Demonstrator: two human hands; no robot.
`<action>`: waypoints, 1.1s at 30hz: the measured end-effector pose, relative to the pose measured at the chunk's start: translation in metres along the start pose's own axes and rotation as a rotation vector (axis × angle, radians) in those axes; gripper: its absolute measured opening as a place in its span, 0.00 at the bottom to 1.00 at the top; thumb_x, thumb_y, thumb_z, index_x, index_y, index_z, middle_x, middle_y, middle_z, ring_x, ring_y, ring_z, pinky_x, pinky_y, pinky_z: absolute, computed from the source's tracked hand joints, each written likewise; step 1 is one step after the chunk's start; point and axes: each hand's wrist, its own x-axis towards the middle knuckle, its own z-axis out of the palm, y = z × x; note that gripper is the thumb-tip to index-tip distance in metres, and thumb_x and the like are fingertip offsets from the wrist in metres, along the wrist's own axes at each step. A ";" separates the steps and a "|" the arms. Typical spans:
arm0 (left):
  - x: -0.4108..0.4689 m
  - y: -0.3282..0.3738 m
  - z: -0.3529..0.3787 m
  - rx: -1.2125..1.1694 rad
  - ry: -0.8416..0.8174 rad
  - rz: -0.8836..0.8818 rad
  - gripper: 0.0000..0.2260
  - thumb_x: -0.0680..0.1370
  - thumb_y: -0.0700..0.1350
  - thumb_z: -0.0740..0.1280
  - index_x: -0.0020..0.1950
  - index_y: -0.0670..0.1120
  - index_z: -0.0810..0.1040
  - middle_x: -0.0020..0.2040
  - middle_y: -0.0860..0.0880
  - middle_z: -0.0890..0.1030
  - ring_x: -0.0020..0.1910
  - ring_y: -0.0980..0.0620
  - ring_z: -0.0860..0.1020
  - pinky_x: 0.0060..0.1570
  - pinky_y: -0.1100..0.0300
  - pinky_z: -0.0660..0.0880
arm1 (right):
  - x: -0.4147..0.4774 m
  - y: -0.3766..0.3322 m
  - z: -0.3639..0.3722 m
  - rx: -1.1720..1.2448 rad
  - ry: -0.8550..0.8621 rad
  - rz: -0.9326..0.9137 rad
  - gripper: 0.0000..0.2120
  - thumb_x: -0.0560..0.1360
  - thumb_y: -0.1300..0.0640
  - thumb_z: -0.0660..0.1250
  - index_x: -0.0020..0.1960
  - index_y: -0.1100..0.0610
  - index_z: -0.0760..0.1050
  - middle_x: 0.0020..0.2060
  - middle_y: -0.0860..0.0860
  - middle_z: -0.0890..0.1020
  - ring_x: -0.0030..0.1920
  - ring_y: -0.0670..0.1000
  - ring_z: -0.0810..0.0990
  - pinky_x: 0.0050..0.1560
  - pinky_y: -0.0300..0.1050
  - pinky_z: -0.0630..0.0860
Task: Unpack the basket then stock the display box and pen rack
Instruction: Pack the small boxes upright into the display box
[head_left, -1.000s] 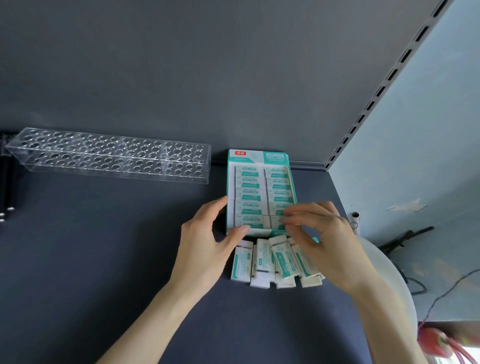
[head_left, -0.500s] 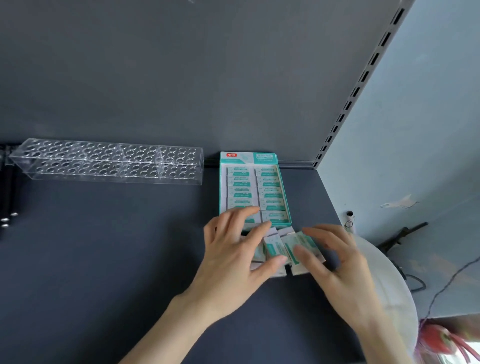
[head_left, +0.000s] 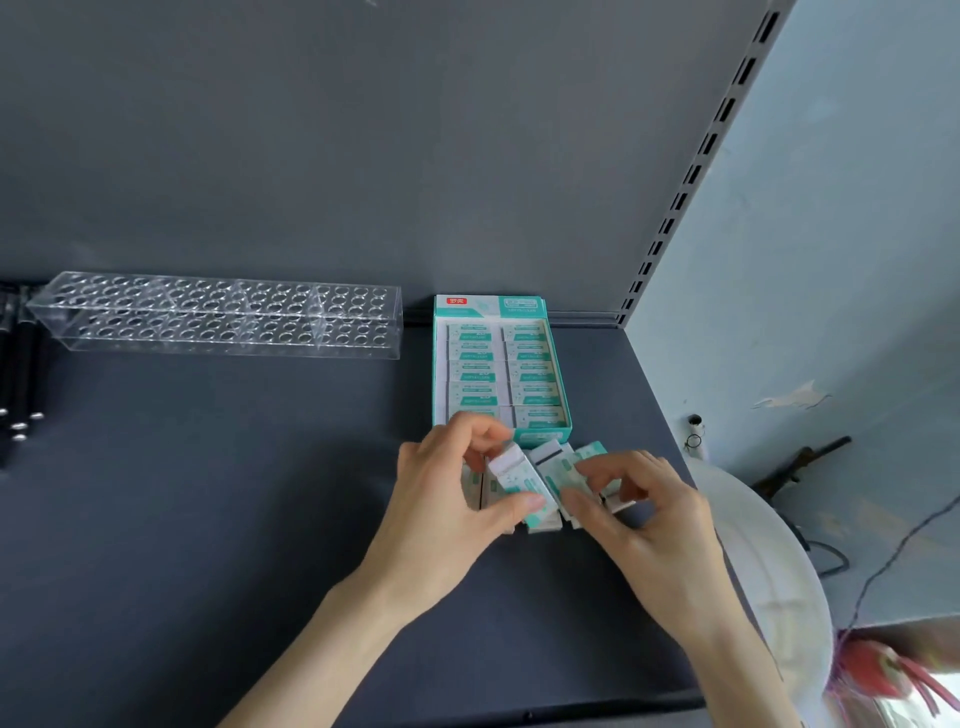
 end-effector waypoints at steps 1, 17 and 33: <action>0.000 0.000 -0.001 -0.056 0.007 -0.011 0.18 0.66 0.54 0.74 0.52 0.63 0.72 0.49 0.67 0.76 0.50 0.64 0.71 0.48 0.77 0.64 | 0.000 -0.001 0.000 -0.005 -0.005 0.006 0.08 0.67 0.55 0.75 0.42 0.44 0.79 0.36 0.39 0.78 0.42 0.43 0.74 0.36 0.26 0.69; 0.005 -0.001 -0.008 -0.700 0.058 -0.036 0.06 0.81 0.42 0.61 0.50 0.39 0.69 0.33 0.45 0.77 0.32 0.51 0.75 0.39 0.63 0.75 | 0.005 -0.015 0.007 0.147 -0.052 -0.030 0.10 0.68 0.53 0.69 0.48 0.42 0.77 0.41 0.42 0.81 0.40 0.47 0.79 0.38 0.35 0.74; 0.031 -0.002 -0.033 -0.589 -0.008 -0.076 0.10 0.72 0.45 0.72 0.50 0.45 0.76 0.28 0.52 0.76 0.28 0.55 0.72 0.34 0.65 0.73 | 0.049 -0.028 0.024 0.512 -0.144 -0.071 0.11 0.66 0.62 0.74 0.47 0.51 0.80 0.48 0.50 0.82 0.49 0.48 0.82 0.49 0.34 0.76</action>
